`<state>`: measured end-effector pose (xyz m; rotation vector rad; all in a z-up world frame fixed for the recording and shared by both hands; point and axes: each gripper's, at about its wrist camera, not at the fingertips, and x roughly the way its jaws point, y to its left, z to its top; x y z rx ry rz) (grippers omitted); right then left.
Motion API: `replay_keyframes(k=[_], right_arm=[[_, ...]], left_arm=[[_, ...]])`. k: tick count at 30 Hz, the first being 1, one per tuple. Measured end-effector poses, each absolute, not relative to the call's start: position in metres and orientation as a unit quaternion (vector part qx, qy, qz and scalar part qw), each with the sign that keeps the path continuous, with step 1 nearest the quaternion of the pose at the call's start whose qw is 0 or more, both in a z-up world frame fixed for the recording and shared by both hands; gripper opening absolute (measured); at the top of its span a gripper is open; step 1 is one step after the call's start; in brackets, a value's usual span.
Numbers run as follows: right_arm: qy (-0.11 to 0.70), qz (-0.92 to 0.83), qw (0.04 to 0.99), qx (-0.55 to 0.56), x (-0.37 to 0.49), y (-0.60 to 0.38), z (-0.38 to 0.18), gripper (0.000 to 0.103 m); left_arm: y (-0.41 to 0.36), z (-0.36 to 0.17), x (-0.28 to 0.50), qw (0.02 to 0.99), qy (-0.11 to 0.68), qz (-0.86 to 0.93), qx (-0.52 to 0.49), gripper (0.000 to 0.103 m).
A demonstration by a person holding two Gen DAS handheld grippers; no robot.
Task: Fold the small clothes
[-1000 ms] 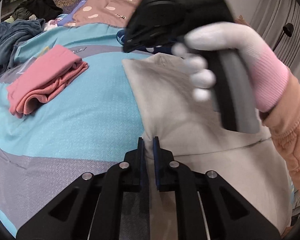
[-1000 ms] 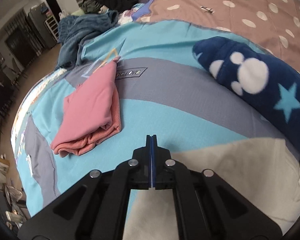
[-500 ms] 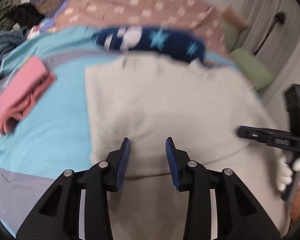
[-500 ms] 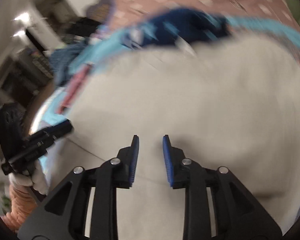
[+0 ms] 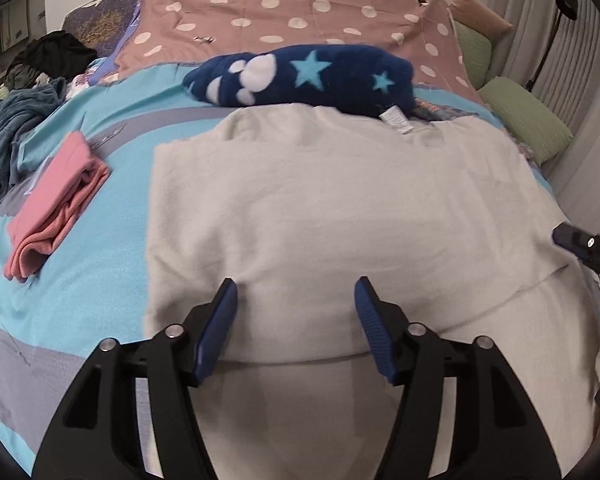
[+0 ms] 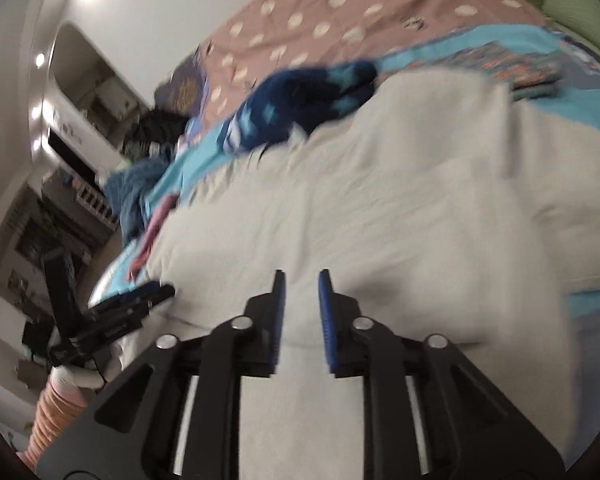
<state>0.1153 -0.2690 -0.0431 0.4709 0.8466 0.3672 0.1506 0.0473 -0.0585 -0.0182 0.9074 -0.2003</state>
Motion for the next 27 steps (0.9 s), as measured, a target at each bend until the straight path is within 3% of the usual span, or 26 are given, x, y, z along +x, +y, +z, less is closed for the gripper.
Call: replay_keyframes(k=[2,7,11,15,20,23,27], right_arm=[[0.382,0.134,0.879,0.253,0.103,-0.321,-0.035,0.037],[0.344,-0.018,0.857,0.384,0.054,-0.466,-0.05,0.041],[0.321,-0.14,0.799,0.49,-0.003,-0.558,-0.087,0.041],[0.309,-0.202,0.76,0.535,-0.035,-0.594,-0.112,0.051],[0.28,-0.233,0.73,0.578,-0.039,-0.623,-0.13,0.049],[0.265,-0.246,0.729,0.582,-0.039,-0.638,-0.135,0.056],[0.251,-0.265,0.73,0.578,-0.033,-0.649,-0.138,0.057]], left_arm=[[0.035,-0.054,0.152,0.898,0.427,-0.103,-0.009,0.069],[0.009,-0.052,0.168,0.895,0.423,-0.132,-0.039,0.069],[-0.006,-0.064,0.179,0.889,0.438,-0.127,-0.048,0.081],[-0.023,-0.074,0.178,0.891,0.437,-0.124,-0.001,0.093],[-0.028,-0.076,0.176,0.893,0.436,-0.114,0.021,0.094],[-0.026,-0.077,0.176,0.892,0.436,-0.116,0.016,0.094],[-0.029,-0.079,0.176,0.893,0.436,-0.113,0.023,0.095]])
